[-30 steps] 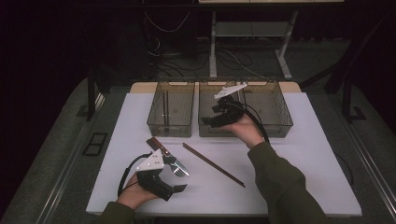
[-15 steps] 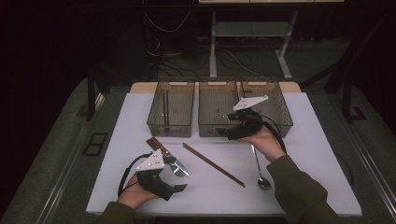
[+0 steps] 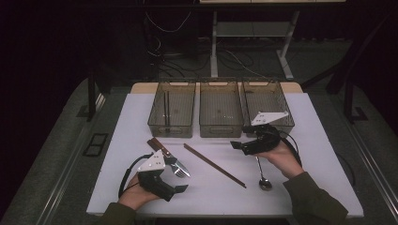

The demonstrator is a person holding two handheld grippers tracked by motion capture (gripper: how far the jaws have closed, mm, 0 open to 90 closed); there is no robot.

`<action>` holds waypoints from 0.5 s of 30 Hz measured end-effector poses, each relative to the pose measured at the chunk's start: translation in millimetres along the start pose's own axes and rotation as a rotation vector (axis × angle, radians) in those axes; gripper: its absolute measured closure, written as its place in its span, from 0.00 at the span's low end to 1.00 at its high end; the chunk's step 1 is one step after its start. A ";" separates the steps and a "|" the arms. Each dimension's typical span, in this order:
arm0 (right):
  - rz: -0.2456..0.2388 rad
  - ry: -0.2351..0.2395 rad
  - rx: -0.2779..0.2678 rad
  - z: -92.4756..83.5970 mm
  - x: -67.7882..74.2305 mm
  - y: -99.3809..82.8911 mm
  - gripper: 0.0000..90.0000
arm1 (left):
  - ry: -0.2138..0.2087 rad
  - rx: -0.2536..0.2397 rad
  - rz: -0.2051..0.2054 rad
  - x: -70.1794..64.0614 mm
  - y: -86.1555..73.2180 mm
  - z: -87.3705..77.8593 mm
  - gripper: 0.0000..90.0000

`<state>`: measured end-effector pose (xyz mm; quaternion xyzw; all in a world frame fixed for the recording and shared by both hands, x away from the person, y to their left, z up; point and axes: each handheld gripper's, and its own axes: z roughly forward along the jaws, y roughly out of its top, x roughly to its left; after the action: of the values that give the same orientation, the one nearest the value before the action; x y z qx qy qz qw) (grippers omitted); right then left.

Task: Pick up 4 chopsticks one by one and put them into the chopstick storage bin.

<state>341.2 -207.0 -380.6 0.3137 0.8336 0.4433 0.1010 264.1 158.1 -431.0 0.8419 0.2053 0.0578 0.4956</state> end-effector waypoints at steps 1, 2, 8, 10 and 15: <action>0.004 0.001 0.001 -0.9 0.0 -2.9 0.26 | 0.001 0.000 0.000 -0.1 0.1 0.0 0.00; 0.005 -0.002 0.002 -1.6 0.0 -6.4 0.26 | 0.001 -0.001 0.000 -0.2 0.1 -0.1 0.00; 0.008 0.000 0.029 -7.9 3.2 -23.0 0.26 | 0.001 -0.004 0.001 -0.4 0.1 -0.6 0.00; 0.007 0.005 0.034 -9.6 5.0 -28.7 0.26 | 0.001 -0.002 0.002 -0.3 0.1 -0.6 0.00; 0.003 0.010 0.048 -15.0 8.8 -41.6 0.26 | 0.001 -0.004 0.000 -0.6 0.1 -0.6 0.00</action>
<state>309.5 -228.8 -404.3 0.3154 0.8439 0.4250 0.0887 263.4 158.3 -430.6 0.8410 0.2055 0.0587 0.4971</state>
